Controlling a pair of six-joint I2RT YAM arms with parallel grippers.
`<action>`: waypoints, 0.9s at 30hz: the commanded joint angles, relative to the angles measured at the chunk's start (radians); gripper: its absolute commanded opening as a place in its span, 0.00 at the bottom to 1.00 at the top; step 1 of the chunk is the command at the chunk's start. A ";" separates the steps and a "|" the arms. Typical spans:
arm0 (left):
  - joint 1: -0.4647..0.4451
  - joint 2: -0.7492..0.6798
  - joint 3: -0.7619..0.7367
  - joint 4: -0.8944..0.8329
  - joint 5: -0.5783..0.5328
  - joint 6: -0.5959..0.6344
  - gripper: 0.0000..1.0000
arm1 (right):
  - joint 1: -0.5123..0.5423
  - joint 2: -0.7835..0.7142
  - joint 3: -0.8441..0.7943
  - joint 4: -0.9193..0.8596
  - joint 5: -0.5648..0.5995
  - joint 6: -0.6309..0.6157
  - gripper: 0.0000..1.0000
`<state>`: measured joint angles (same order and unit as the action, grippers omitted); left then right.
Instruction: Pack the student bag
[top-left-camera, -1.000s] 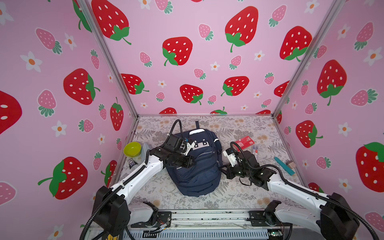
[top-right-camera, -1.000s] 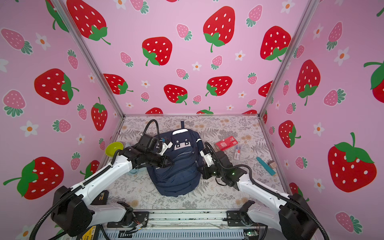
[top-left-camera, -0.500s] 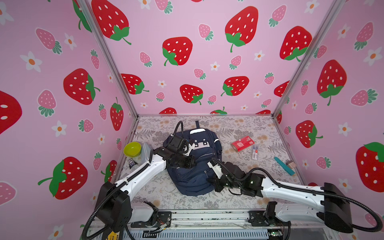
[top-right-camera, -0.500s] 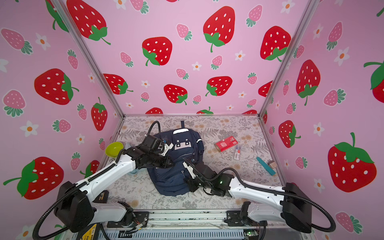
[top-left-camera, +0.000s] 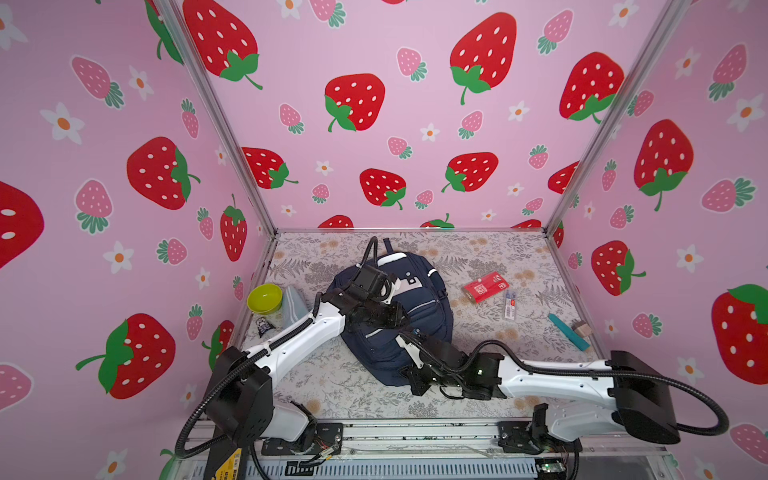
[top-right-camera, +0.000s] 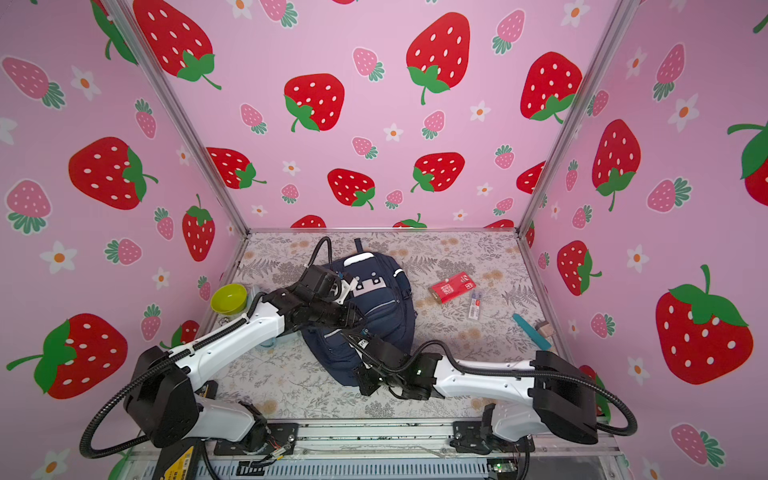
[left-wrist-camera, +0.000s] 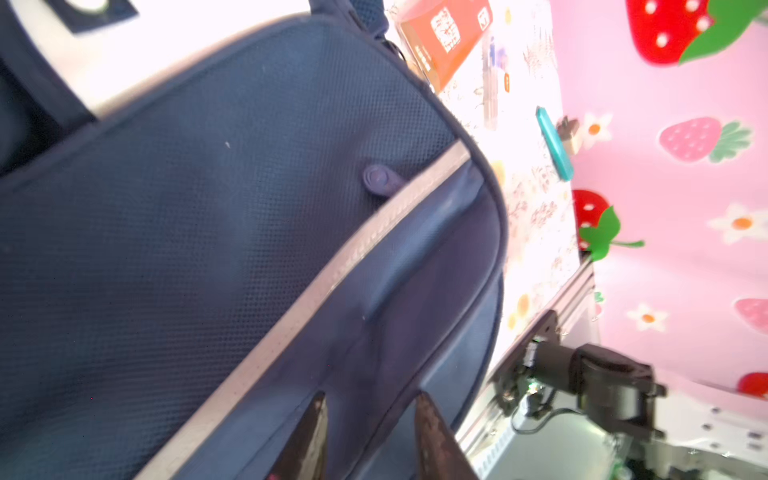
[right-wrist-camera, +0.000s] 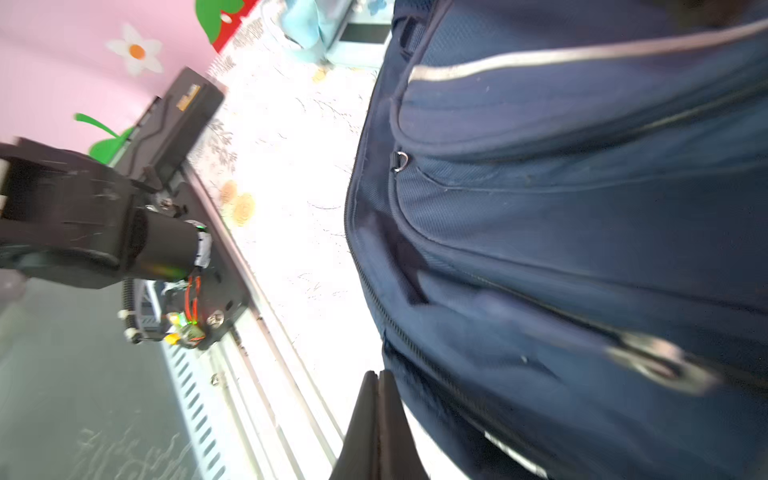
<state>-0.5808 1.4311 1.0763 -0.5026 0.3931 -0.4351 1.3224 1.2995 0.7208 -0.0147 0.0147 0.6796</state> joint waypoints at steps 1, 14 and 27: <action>0.001 -0.008 0.036 -0.160 -0.123 0.110 0.44 | -0.014 -0.051 -0.035 -0.054 0.024 0.051 0.00; 0.001 0.031 0.049 -0.233 -0.113 0.190 0.49 | -0.134 -0.153 -0.039 -0.140 0.000 0.065 0.62; 0.001 0.090 0.060 -0.182 0.038 0.198 0.02 | -0.060 0.049 0.198 -0.362 0.193 0.193 0.60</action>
<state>-0.5789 1.5398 1.0950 -0.7017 0.3595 -0.2344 1.2358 1.3296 0.8673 -0.2764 0.1120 0.8249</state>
